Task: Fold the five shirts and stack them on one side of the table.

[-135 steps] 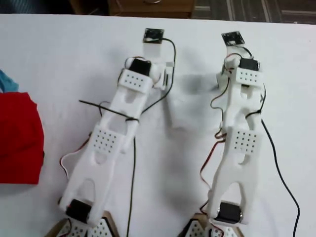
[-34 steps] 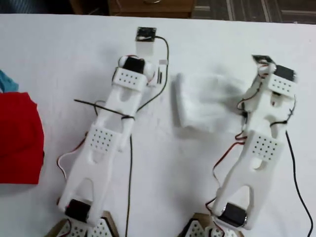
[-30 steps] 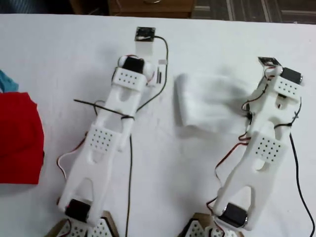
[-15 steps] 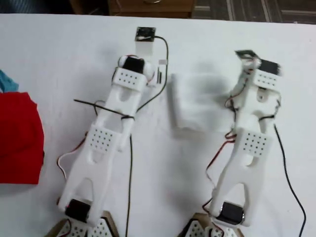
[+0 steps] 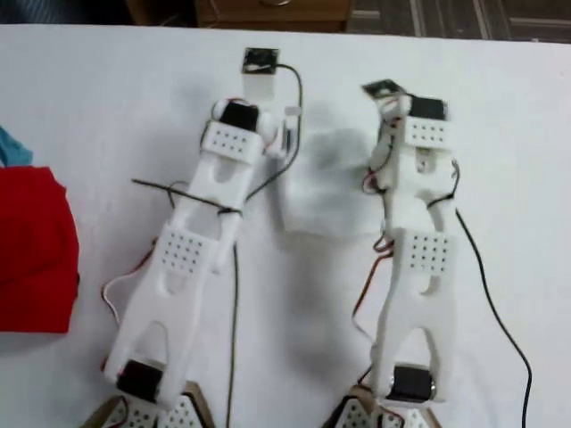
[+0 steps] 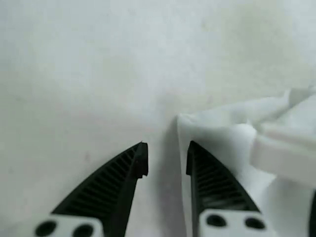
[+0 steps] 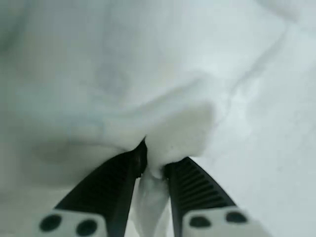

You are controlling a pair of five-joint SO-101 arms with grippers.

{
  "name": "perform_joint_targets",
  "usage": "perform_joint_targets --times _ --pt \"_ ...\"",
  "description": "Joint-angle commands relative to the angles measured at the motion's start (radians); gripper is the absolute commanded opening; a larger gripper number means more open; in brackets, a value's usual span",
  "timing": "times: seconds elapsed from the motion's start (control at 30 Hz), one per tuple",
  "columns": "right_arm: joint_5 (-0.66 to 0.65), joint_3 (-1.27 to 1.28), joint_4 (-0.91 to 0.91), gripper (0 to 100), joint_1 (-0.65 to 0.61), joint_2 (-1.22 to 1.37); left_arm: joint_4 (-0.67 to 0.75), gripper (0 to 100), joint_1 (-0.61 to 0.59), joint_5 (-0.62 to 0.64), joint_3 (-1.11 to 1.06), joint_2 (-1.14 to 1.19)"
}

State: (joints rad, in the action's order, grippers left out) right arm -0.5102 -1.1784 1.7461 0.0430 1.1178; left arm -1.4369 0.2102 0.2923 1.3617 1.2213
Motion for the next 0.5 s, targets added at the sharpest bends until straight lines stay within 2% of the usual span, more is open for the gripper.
perform_joint_targets --times 0.0,0.23,0.47 --pt "0.009 -0.035 0.001 2.0 -0.021 -0.015 -0.103 15 0.063 0.075 0.065 -0.025" --pt "0.009 -0.029 -0.015 2.0 -0.061 -0.005 -0.241 15 0.044 0.204 0.325 -0.025" --pt "0.006 -0.026 -0.05 2.0 -0.087 -0.005 -0.302 15 0.04 0.221 0.311 -0.121"
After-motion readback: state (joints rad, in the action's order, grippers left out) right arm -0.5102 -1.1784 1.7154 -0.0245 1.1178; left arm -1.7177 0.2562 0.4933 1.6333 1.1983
